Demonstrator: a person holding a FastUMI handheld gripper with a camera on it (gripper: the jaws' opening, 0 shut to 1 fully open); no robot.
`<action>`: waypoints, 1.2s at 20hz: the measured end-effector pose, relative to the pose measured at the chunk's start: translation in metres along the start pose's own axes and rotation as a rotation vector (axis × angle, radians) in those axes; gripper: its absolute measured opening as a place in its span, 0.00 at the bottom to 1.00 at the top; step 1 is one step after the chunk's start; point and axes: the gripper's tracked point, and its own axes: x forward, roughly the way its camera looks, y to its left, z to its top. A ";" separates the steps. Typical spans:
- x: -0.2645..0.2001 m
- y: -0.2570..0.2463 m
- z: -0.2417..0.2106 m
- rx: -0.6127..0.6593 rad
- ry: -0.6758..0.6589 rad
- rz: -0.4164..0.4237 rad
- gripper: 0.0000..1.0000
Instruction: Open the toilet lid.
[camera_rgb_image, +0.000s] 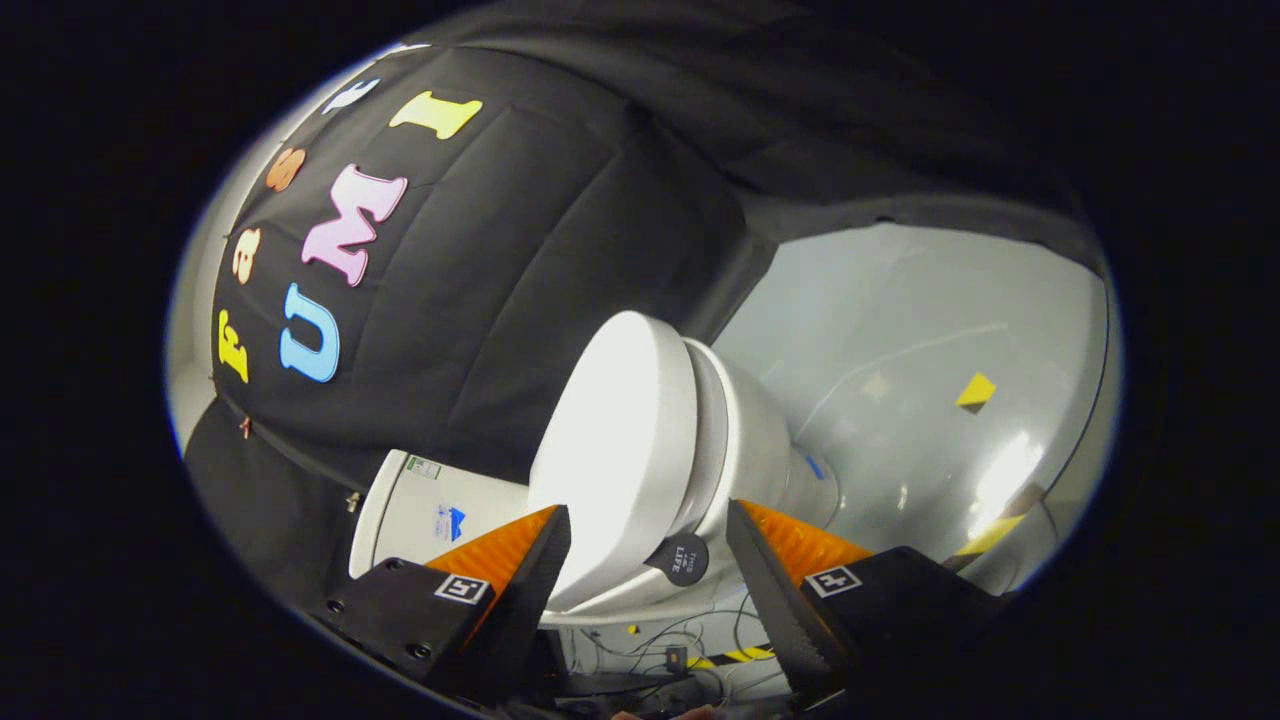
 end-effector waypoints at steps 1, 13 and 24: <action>0.003 -0.007 -0.007 0.026 0.030 -0.003 0.98; 0.054 -0.034 -0.042 0.243 0.125 -0.026 0.17; 0.044 -0.014 -0.048 0.059 0.163 -0.087 0.06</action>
